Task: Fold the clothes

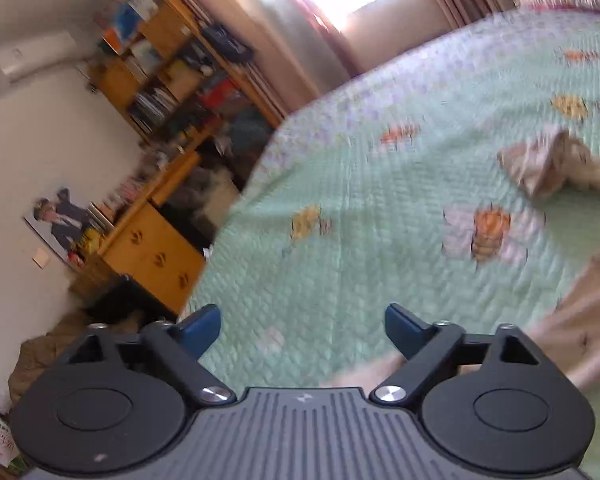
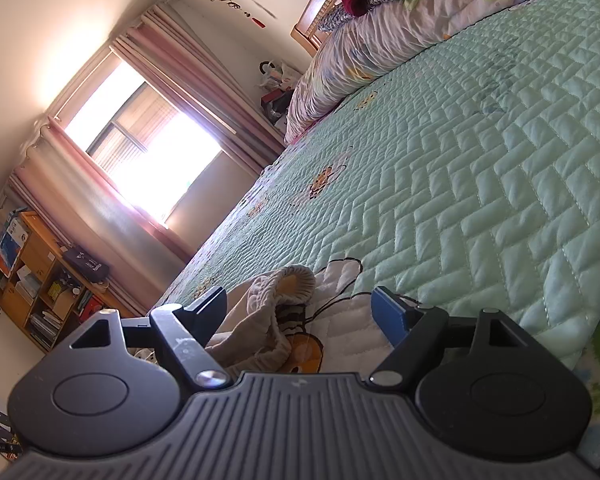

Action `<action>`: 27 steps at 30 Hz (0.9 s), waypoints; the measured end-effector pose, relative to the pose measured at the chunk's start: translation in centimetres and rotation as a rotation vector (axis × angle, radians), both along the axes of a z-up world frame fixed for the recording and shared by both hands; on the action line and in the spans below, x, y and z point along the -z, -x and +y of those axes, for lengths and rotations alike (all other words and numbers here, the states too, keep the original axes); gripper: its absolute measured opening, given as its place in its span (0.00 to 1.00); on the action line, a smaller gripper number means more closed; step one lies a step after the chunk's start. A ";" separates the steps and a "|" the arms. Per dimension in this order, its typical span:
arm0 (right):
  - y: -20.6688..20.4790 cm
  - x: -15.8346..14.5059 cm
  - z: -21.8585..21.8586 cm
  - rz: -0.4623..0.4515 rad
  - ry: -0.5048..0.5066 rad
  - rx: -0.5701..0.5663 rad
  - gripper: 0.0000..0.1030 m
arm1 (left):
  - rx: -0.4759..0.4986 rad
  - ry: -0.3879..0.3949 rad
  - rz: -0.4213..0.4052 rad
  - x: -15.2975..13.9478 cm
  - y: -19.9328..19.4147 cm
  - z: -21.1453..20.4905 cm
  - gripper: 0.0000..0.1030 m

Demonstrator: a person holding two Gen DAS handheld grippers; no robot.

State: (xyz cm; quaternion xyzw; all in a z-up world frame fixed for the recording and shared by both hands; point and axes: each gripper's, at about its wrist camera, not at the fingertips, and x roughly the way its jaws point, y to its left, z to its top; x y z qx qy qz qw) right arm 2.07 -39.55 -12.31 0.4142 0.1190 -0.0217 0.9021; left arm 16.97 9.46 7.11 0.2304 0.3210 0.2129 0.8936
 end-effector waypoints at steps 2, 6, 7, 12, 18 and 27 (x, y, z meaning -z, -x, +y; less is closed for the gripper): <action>-0.1 0.0 0.0 0.001 0.003 0.000 0.78 | 0.133 0.096 0.019 0.4 -2.0 -2.1 0.88; -0.3 -0.1 0.5 0.007 0.018 -0.001 0.80 | 0.348 0.064 0.023 3.5 -7.9 -7.3 0.85; -0.3 -0.2 0.5 0.007 0.018 -0.002 0.80 | 0.390 0.044 0.028 4.5 -9.5 -8.4 0.85; -0.3 -0.2 0.5 0.010 0.019 -0.003 0.80 | 0.387 -0.040 0.090 9.4 -16.0 -10.4 0.76; -0.5 -0.2 0.6 0.003 0.015 -0.005 0.81 | 0.388 0.018 0.094 11.3 -18.7 -9.2 0.73; -0.8 -0.3 0.7 0.005 0.031 -0.012 0.83 | 0.332 0.099 0.079 11.5 -20.8 -9.9 0.01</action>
